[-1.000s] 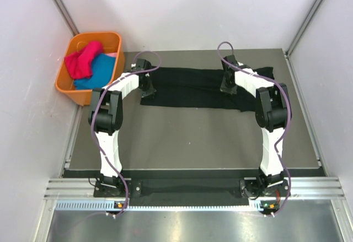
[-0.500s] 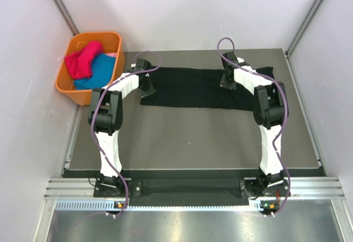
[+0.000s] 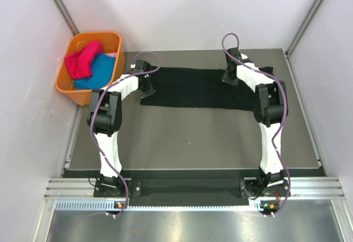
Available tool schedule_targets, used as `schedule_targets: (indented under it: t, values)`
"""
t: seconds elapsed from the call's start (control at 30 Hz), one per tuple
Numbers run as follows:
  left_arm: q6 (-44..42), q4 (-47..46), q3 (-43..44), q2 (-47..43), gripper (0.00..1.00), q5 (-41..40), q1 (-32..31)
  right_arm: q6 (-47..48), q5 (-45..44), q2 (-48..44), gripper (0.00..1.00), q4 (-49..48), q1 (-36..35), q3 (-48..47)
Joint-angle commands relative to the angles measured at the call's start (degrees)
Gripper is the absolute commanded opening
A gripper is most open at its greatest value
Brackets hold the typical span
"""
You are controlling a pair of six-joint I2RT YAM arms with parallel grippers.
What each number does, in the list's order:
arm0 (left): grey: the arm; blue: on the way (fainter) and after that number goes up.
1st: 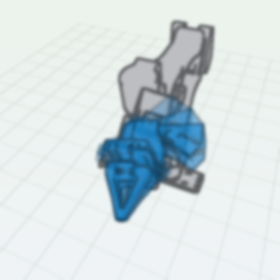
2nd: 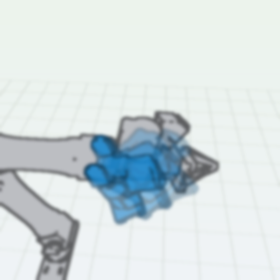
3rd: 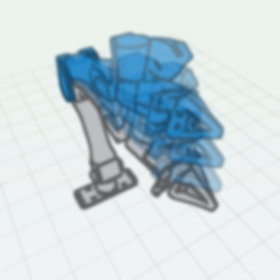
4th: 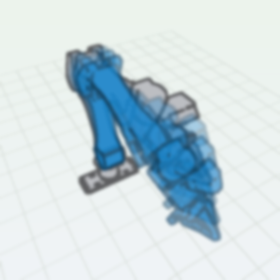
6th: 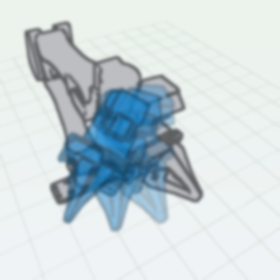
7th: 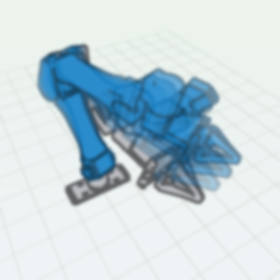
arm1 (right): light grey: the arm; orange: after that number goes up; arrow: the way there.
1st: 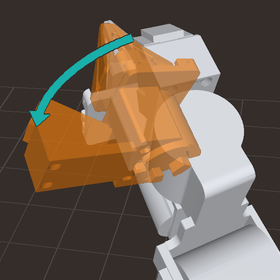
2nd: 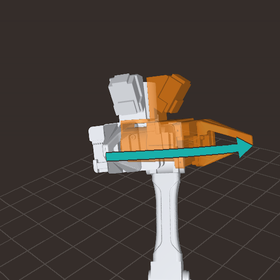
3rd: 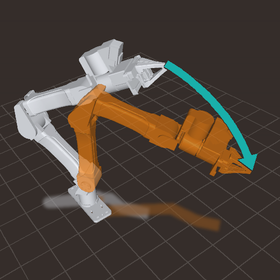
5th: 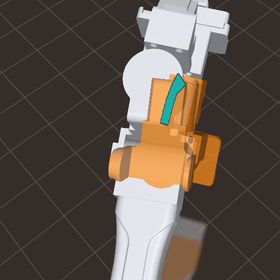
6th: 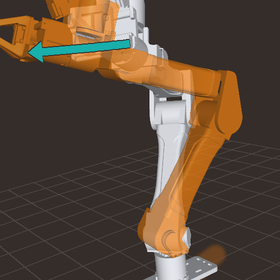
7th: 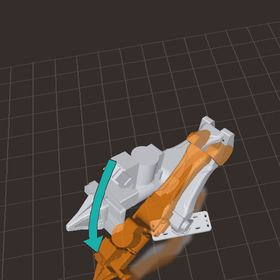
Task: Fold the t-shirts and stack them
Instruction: Fold the tshirt
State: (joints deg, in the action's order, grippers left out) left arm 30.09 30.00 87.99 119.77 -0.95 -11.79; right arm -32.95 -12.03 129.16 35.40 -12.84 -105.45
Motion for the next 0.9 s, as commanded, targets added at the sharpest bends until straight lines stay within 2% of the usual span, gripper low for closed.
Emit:
schedule_targets:
  t: [0.0,0.17,0.3,0.4,0.57,0.73,0.87]
  values:
    - [-1.1,2.1,-3.5,-2.0,0.08,-1.9,0.2,1.6,2.5,-4.0,0.0,0.6,1.4,-1.3]
    - [-2.0,1.6,-4.0,-4.8,0.09,-1.8,0.3,5.8,8.1,-9.4,0.08,1.9,4.4,1.2]
    - [-1.3,1.4,-3.3,-5.7,0.1,0.3,0.3,7.8,11.5,-10.1,0.18,4.3,5.6,2.3]
    - [-0.7,0.3,-2.7,-5.8,0.1,2.5,0.3,8.3,14.7,-11.0,0.22,2.3,5.7,5.6]
    - [-0.2,0.6,-0.7,-3.3,0.1,4.3,0.3,6.6,15.0,-11.8,0.2,1.8,5.8,8.2]
    - [0.2,0.1,-1.5,-1.9,0.1,4.8,0.3,6.5,15.5,-11.8,0.13,1.1,5.8,10.5]
    - [0.0,0.2,-1.9,-1.0,0.1,4.7,0.3,6.0,15.6,-10.1,0.11,-0.1,5.8,11.3]
